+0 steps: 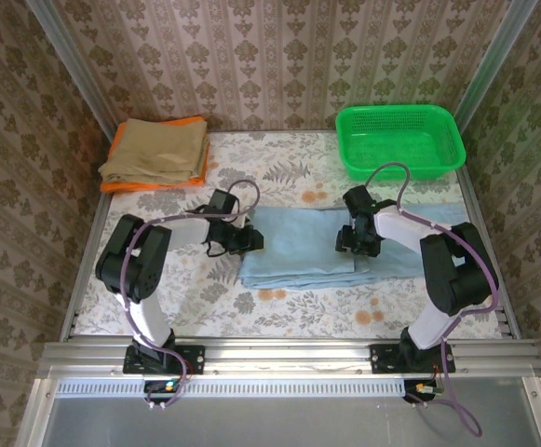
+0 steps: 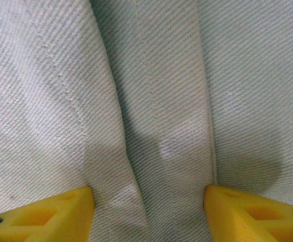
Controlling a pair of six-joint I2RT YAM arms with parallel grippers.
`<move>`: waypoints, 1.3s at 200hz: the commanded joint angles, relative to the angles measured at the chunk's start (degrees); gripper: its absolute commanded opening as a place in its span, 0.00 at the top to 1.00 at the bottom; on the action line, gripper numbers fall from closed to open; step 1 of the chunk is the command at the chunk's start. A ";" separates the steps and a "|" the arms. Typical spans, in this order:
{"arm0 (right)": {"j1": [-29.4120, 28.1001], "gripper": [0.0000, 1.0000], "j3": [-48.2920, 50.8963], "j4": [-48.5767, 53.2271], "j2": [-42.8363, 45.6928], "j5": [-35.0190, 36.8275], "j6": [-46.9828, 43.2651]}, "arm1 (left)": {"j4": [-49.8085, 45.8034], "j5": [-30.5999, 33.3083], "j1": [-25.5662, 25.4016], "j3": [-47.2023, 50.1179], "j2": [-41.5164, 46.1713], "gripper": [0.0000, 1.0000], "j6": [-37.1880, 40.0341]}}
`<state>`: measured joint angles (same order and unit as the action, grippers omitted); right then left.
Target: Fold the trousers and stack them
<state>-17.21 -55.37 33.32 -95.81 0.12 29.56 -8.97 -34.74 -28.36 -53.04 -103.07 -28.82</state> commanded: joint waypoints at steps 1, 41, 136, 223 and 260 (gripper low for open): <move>0.36 0.39 1.75 0.23 0.95 -1.55 0.74 | -3.15 -2.51 -0.91 -1.06 1.60 0.98 0.92; 0.99 0.38 1.53 1.79 5.24 -1.43 0.63 | -15.18 3.88 5.30 -3.15 7.05 1.00 1.57; 5.63 0.34 1.51 3.99 14.06 -2.40 2.39 | -48.58 20.28 28.32 -16.89 23.38 1.00 13.20; 5.97 0.36 -0.84 0.83 4.62 -3.47 1.02 | -58.28 8.28 34.97 -40.91 14.54 1.00 12.55; 3.47 0.38 -3.13 -1.26 1.20 -6.20 0.59 | -52.33 5.84 26.42 -39.28 14.56 1.00 4.19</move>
<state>-11.60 -54.81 33.82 -92.90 -3.55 30.50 -64.51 -22.94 3.25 -92.20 -89.30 -18.09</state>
